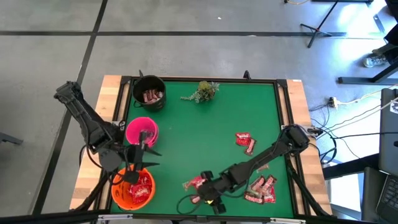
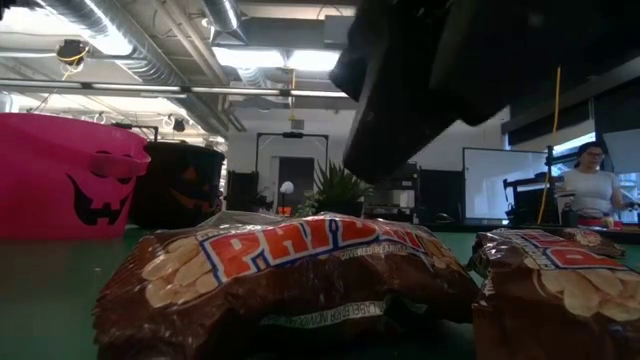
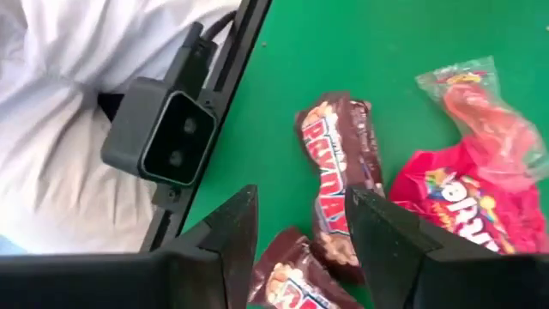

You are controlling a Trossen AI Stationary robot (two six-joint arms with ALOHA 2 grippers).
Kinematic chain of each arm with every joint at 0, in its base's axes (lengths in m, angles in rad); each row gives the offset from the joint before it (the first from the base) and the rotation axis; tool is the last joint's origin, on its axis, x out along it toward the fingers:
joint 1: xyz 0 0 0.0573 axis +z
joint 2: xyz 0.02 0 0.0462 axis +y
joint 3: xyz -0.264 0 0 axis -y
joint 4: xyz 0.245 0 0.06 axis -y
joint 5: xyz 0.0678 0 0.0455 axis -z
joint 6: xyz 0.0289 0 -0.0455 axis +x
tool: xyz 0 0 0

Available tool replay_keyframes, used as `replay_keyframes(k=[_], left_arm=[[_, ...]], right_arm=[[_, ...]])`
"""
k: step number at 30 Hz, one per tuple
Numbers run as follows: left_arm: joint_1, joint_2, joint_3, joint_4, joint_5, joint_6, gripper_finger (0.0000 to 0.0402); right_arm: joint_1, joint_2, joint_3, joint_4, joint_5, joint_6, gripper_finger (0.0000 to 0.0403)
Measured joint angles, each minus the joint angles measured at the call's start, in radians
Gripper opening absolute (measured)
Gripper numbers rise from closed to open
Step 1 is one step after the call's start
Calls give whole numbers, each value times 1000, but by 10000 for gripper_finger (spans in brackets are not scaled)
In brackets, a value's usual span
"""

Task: Sort candy
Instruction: Put the brown chocolate into the black bucket

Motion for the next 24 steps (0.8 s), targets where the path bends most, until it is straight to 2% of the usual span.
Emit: replay_keyframes(k=[8, 18, 24], left_arm=[[19, 0, 0, 0, 3, 0, 137], [20, 0, 0, -2, 3, -1, 137], [21, 0, 0, -3, 3, -1, 137]], right_arm=[[1, 0, -43, 25, 41, 1, 172], [0, 47, -43, 7, 141, -18, 172], [0, 50, -42, -55, 260, -9, 172]])
